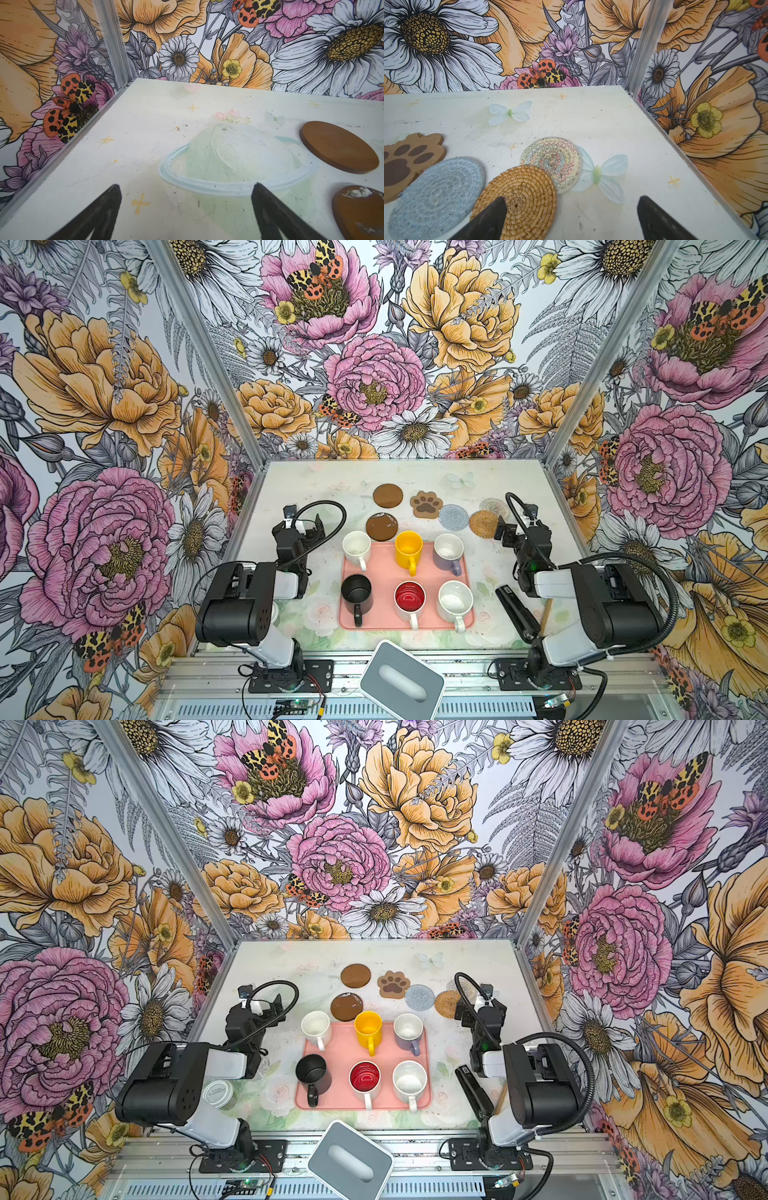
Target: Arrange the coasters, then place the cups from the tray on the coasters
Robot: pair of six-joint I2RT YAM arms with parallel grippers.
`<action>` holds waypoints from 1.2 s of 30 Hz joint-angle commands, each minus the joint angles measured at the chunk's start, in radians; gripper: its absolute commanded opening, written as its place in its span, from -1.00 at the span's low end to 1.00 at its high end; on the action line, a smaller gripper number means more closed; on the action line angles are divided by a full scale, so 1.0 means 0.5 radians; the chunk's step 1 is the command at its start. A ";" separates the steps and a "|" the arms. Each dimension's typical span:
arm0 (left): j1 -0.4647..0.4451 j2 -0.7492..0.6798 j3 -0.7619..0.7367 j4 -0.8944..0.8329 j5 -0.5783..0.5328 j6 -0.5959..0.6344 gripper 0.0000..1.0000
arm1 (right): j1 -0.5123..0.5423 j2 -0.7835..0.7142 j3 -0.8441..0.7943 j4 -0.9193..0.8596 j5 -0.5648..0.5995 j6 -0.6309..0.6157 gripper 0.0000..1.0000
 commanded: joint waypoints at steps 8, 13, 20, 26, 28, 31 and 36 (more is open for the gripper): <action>0.004 -0.027 0.032 -0.002 0.032 0.009 0.97 | -0.006 0.015 0.042 0.008 0.008 0.004 0.99; 0.000 -0.027 0.033 -0.003 0.029 0.013 0.98 | 0.003 0.014 0.037 0.022 0.017 -0.008 0.99; -0.005 -0.027 0.035 -0.001 0.017 0.014 0.98 | 0.007 0.016 0.040 0.014 0.018 -0.006 0.99; -0.007 -0.027 0.034 -0.001 0.011 0.016 0.98 | 0.007 0.016 0.040 0.014 0.016 -0.006 0.99; -0.007 -0.027 0.035 -0.002 0.010 0.016 0.98 | 0.004 0.016 0.040 0.014 0.015 -0.006 0.99; -0.008 -0.027 0.032 -0.001 0.011 0.016 0.98 | 0.004 0.012 0.040 0.013 0.017 -0.006 0.99; -0.005 -0.027 0.034 -0.001 0.010 0.016 0.98 | 0.002 0.016 0.040 0.015 0.016 -0.006 0.99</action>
